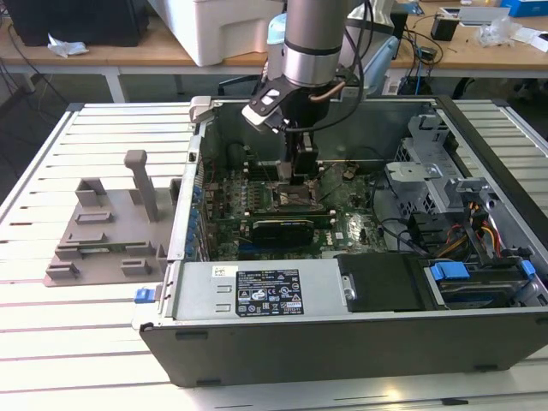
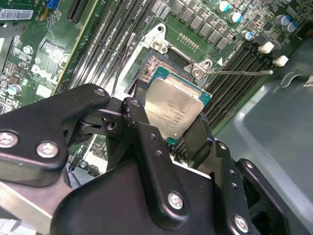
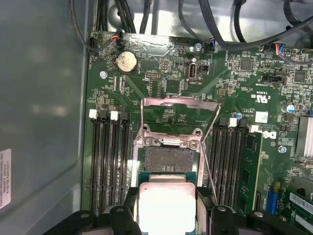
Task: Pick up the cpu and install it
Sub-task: 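Place the cpu into insertion slot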
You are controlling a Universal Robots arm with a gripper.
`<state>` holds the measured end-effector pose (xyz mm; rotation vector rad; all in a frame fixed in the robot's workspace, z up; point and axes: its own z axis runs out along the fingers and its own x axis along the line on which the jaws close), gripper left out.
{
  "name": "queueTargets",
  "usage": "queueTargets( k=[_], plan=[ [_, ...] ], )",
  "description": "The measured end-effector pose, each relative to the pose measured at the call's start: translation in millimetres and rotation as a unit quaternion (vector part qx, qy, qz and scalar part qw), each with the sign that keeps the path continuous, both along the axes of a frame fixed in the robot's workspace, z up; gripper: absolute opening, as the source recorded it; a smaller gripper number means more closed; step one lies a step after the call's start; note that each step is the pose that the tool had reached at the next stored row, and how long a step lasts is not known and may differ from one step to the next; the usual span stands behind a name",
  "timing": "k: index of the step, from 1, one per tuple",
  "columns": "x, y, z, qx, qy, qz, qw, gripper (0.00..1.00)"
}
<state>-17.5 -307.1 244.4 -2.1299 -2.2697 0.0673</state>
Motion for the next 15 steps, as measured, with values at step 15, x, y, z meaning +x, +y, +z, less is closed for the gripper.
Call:
queueTargets(
  k=[15],
  plan=[
    [0.7,0.0,-21.9,0.0,0.0001,-0.002,1.0,0.55]
  ],
)
